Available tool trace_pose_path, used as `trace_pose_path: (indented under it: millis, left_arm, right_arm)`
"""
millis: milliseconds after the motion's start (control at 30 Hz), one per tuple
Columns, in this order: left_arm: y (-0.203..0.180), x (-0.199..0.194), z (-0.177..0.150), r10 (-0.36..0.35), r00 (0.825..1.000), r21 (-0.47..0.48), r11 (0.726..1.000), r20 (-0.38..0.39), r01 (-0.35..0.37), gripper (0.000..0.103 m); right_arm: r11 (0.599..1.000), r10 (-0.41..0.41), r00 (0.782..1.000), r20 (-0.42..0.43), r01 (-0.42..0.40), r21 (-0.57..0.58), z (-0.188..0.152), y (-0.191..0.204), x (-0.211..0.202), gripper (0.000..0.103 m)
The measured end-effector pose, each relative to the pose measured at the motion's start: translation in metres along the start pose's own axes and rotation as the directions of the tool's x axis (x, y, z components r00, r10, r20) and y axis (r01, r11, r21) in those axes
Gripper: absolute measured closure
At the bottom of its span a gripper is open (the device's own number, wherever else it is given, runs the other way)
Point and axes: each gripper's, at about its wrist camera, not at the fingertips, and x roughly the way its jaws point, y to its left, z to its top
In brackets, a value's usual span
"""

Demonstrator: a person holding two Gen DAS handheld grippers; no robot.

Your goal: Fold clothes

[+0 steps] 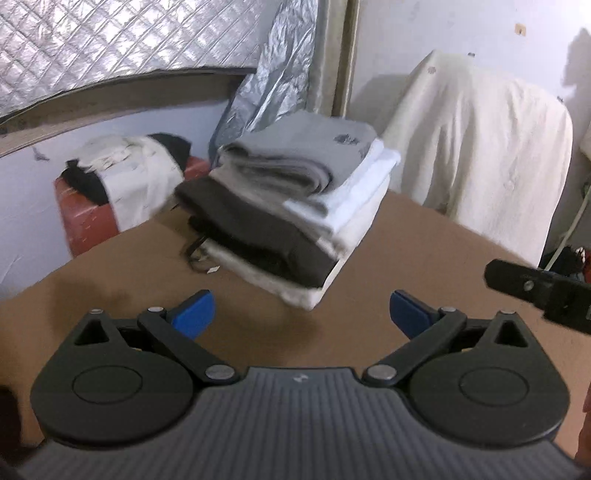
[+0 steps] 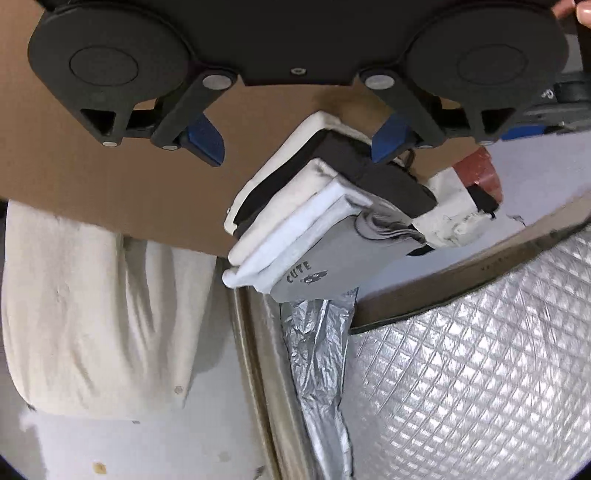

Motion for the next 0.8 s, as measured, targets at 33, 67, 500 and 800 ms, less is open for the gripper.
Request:
trace_pose_path:
  millis: [33, 67, 500, 800]
  left_arm:
    - [0.003, -0.005, -0.003, 0.009, 1.0, -0.009, 1.0, -0.002, -0.009, 0.0]
    - [0.006, -0.01, -0.007, 0.02, 1.0, -0.017, 1.0, -0.004, -0.02, 0.0]
    - [0.006, -0.06, -0.034, 0.043, 0.998, 0.011, 0.999, -0.036, -0.043, 0.0]
    - [-0.008, -0.064, -0.047, 0.035, 0.999, 0.057, 0.998, -0.03, -0.033, 0.0]
  right_arm:
    - [1.0, -0.002, 1.0, -0.002, 0.002, 0.021, -0.005, 0.0, -0.005, 0.012]
    - [0.999, -0.002, 1.0, -0.007, 0.003, 0.044, -0.01, 0.001, -0.01, 0.012]
    - [0.998, -0.059, 0.994, 0.089, 0.06, -0.013, -0.04, 0.03, -0.078, 0.012]
    - [0.997, -0.067, 0.993, 0.098, 0.071, -0.029, -0.048, 0.042, -0.09, 0.012]
